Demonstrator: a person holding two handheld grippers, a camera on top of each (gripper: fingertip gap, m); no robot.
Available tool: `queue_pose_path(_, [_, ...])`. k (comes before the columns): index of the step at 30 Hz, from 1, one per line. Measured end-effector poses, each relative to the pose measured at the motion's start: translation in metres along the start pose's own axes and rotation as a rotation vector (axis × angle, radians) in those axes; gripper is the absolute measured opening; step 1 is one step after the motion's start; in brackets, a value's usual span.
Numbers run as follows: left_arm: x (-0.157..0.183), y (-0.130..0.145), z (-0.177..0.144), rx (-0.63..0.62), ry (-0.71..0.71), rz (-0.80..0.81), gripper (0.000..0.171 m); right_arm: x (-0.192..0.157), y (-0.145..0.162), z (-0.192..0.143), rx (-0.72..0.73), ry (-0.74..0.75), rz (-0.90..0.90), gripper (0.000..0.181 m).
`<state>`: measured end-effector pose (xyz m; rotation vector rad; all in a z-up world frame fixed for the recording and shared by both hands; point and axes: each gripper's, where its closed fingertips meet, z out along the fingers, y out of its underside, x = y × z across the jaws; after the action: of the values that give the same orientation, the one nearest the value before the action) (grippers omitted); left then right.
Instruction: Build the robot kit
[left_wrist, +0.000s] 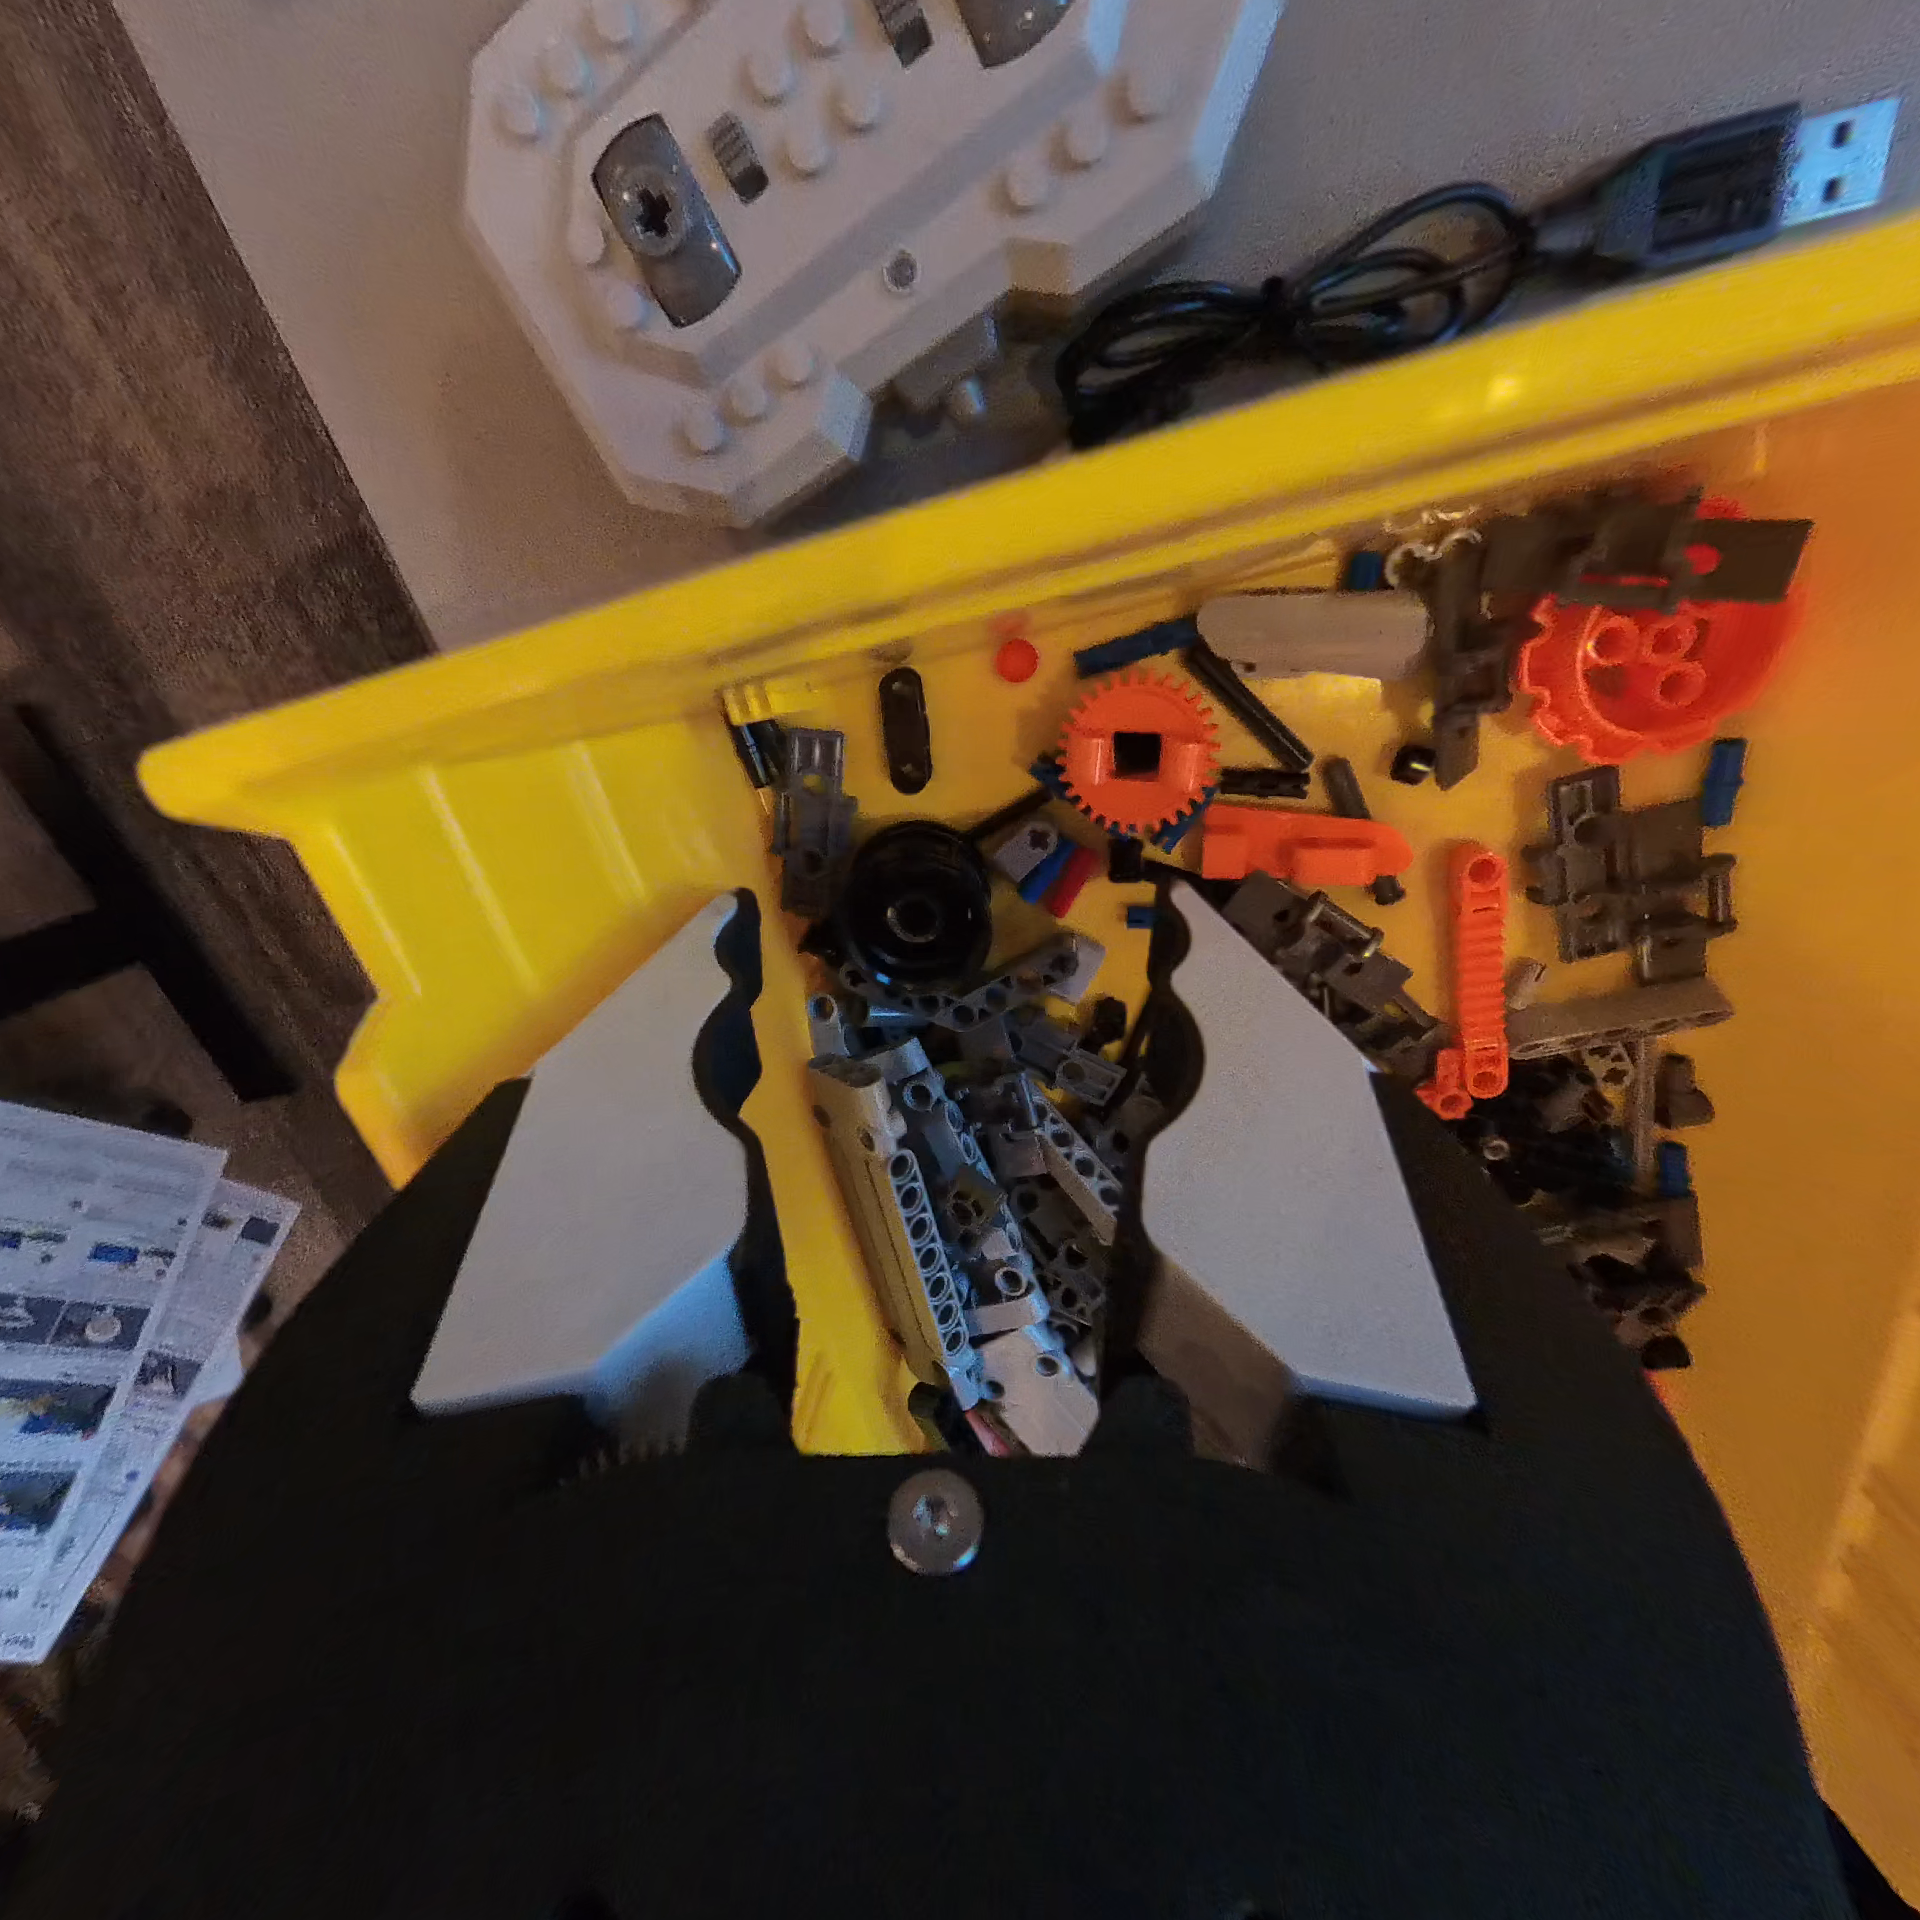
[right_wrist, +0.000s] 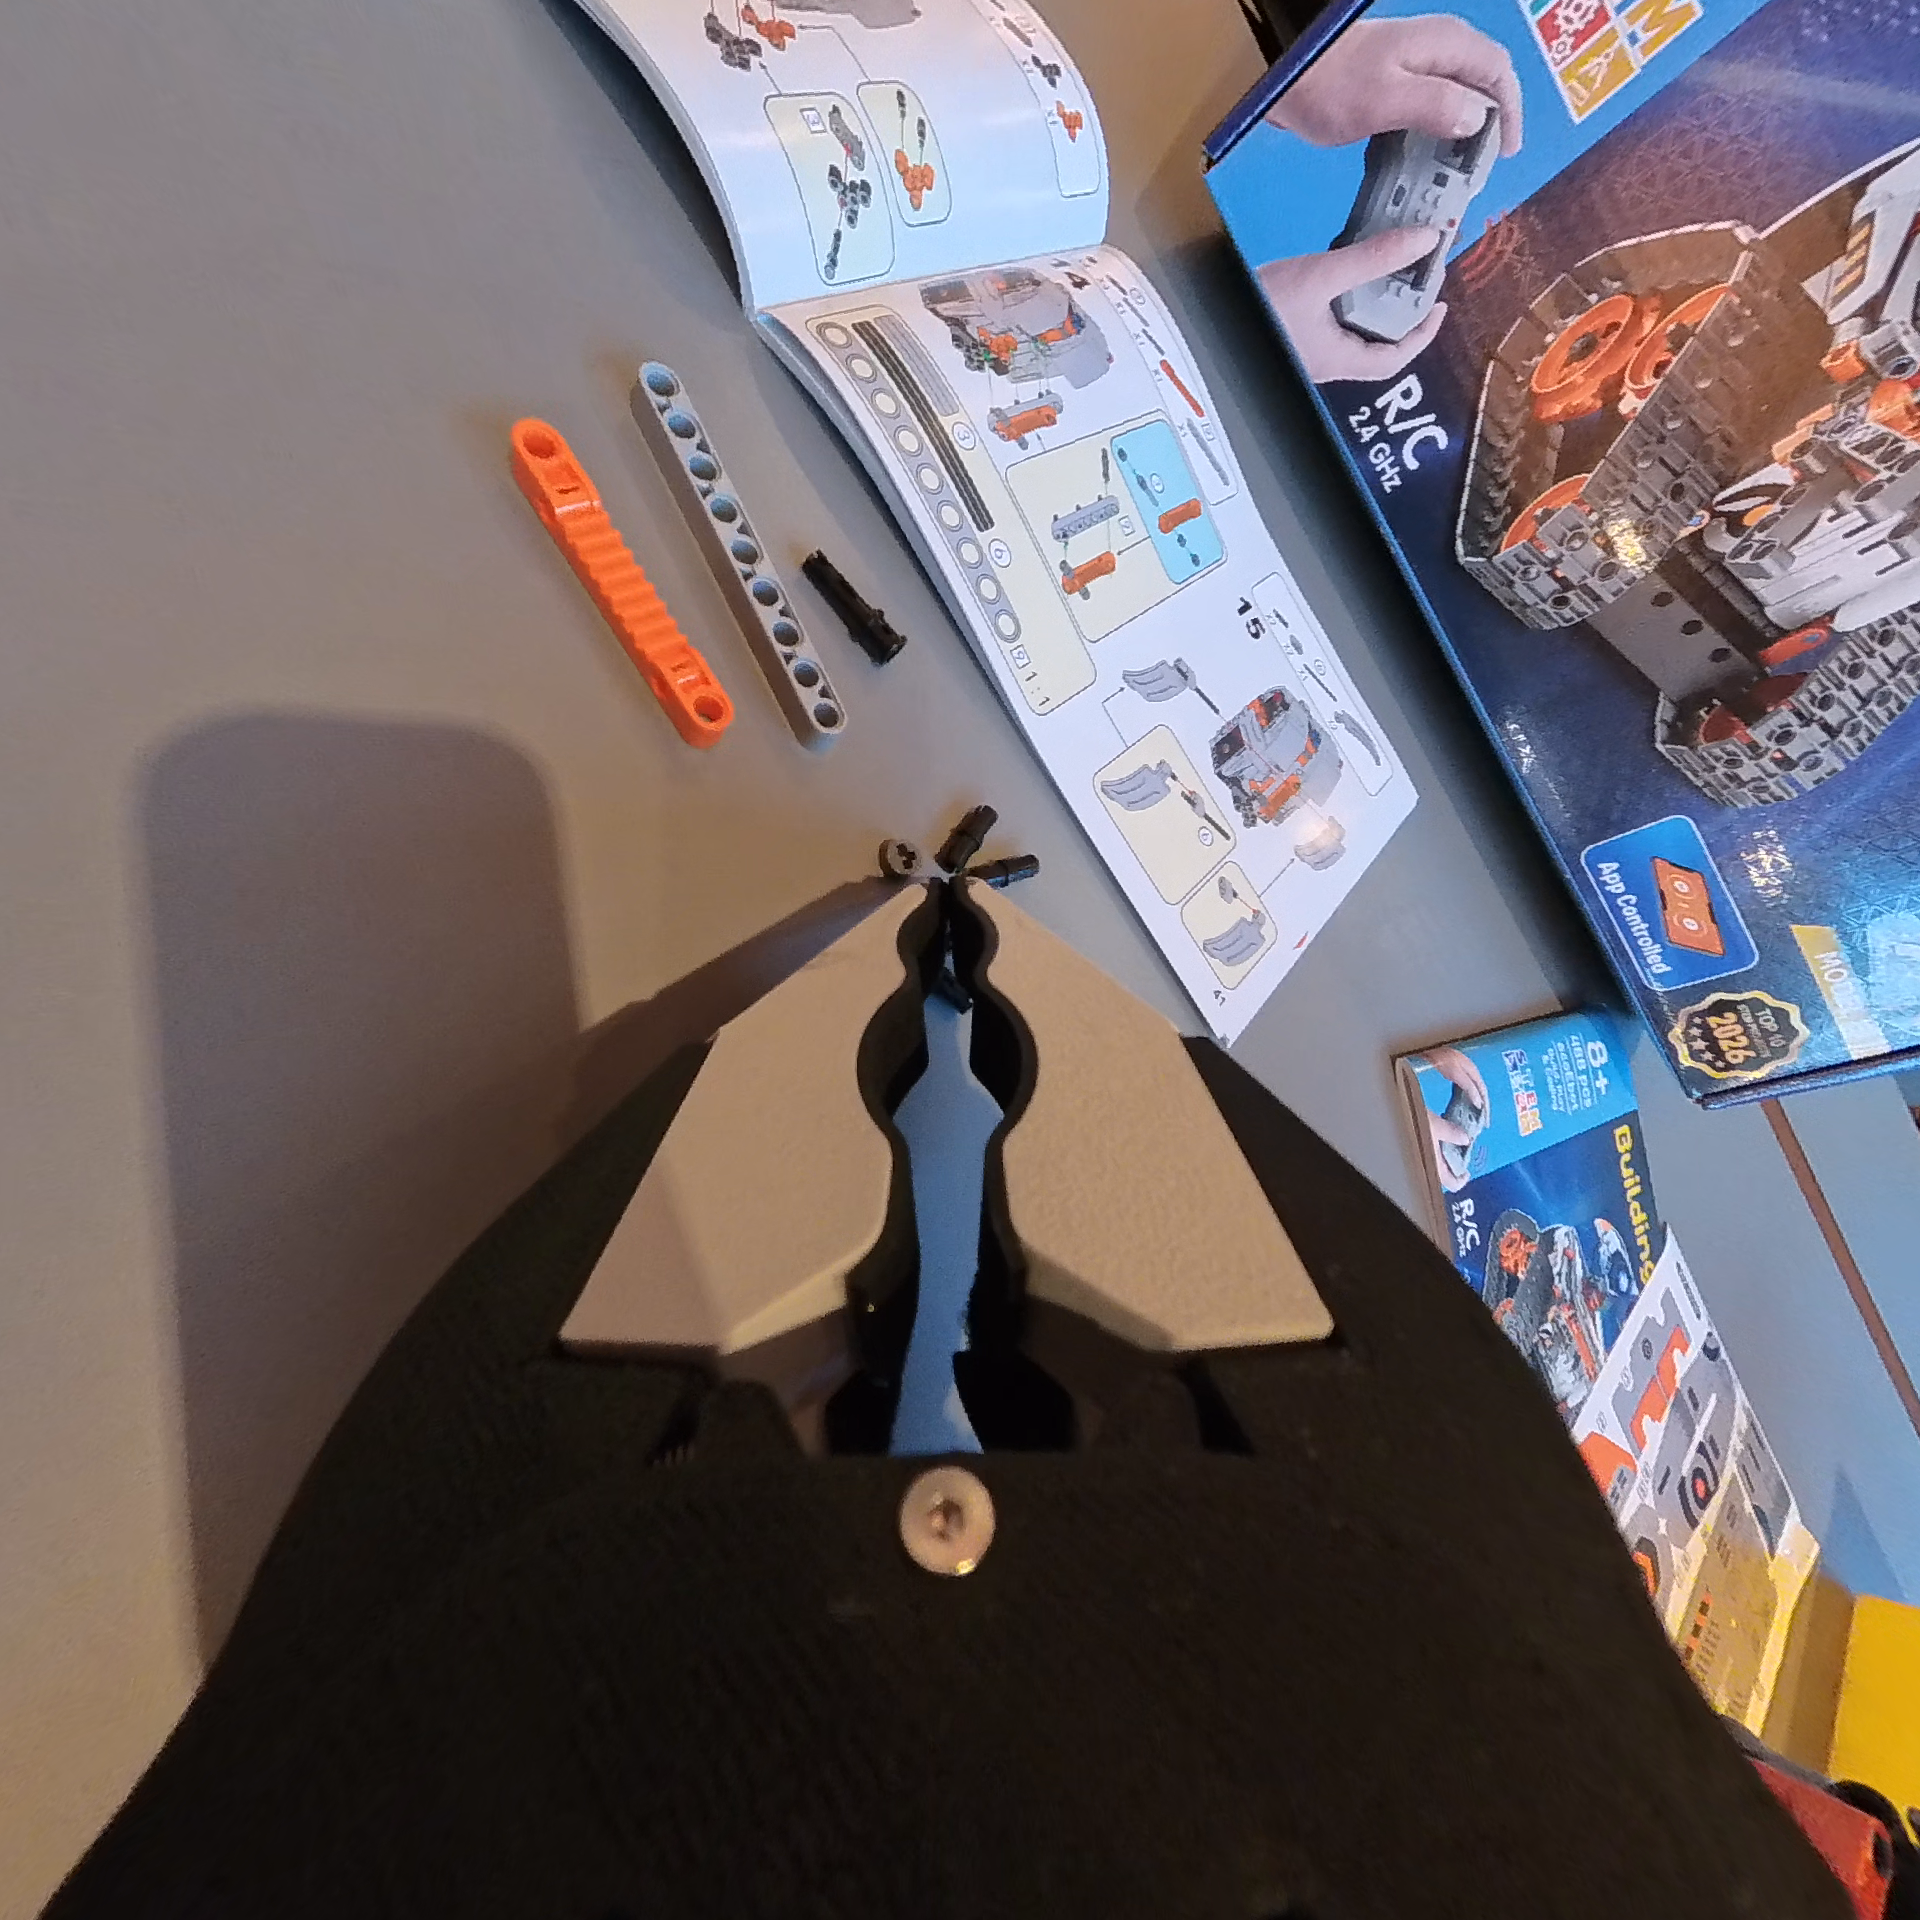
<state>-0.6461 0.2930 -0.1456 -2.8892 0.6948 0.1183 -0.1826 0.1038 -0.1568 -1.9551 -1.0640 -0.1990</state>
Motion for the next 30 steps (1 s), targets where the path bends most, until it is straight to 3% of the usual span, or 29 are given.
queue_pose_path(4, [0.014,0.004,0.011,-0.091,0.093,-0.038,0.084,-0.003,0.001,0.002,-0.006,-0.016,-0.003,0.000])
queue_pose_path(8, [0.018,0.004,0.012,-0.091,0.112,-0.042,0.089,-0.005,-0.001,0.002,-0.003,-0.019,-0.013,0.000])
queue_pose_path(10, [0.029,0.002,0.008,-0.072,0.180,-0.050,0.079,-0.005,-0.001,0.002,-0.002,-0.021,-0.011,0.000])
queue_pose_path(13, [0.069,0.001,-0.001,-0.071,0.427,-0.071,0.068,-0.005,-0.001,0.002,-0.001,-0.021,-0.011,0.000])
queue_pose_path(18, [0.082,-0.010,-0.017,0.005,0.528,-0.078,0.057,-0.005,-0.001,0.003,0.001,-0.020,-0.006,0.000])
queue_pose_path(23, [0.039,-0.005,-0.053,0.135,0.312,-0.131,0.067,-0.004,-0.001,0.004,0.004,-0.019,0.008,0.000])
queue_pose_path(27, [0.020,0.039,-0.056,-0.028,0.191,-0.180,0.078,-0.003,-0.001,0.004,0.002,-0.018,0.006,0.000])
queue_pose_path(30, [0.019,0.048,-0.054,-0.058,0.164,-0.176,0.076,-0.004,-0.001,0.003,-0.001,-0.016,-0.006,0.000])
